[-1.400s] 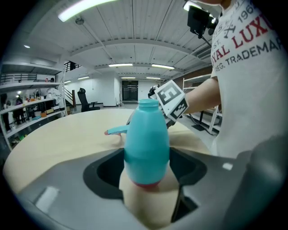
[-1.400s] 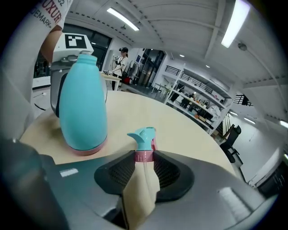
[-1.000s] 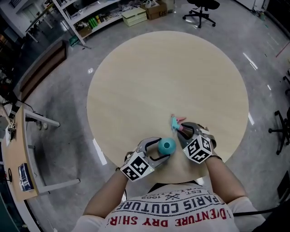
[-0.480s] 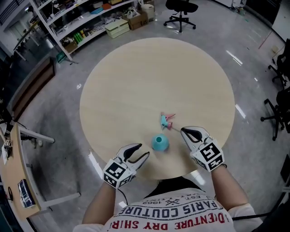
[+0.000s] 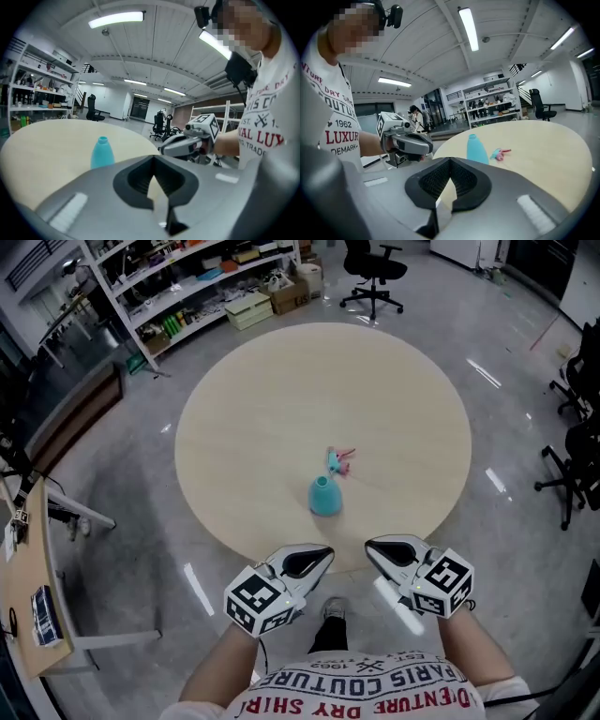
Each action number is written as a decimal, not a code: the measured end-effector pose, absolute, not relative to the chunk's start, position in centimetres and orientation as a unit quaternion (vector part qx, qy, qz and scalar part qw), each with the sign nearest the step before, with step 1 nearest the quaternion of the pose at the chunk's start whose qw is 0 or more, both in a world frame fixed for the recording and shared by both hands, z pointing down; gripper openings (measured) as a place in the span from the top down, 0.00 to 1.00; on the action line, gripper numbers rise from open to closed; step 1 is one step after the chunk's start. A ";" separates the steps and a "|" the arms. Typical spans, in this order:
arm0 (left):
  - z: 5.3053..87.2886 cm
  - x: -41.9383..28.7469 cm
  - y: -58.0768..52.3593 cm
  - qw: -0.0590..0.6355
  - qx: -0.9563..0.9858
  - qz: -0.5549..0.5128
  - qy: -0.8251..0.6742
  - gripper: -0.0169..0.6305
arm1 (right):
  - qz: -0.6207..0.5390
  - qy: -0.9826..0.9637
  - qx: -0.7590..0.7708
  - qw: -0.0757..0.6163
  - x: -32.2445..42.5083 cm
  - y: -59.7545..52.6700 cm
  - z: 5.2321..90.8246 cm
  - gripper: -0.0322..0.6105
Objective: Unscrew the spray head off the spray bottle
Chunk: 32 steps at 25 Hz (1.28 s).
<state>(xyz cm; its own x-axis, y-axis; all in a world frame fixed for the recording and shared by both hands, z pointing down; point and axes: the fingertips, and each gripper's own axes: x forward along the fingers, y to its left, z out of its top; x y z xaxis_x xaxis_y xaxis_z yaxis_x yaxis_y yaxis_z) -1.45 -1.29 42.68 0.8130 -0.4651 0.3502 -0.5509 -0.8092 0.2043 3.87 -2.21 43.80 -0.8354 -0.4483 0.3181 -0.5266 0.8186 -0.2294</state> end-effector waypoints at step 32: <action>34.9 5.0 39.4 0.133 0.926 0.146 -0.323 0.97 | 0.135 -0.970 0.192 0.070 8.6 39.6 34.5 0.95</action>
<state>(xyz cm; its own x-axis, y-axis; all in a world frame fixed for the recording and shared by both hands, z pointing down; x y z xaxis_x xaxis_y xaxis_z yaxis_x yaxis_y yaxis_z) 5.01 39.44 34.92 0.7489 -0.5589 0.3560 -0.6364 -0.7565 0.1510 8.58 39.60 34.52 -0.9167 -0.3526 0.1881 -0.3906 0.8901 -0.2350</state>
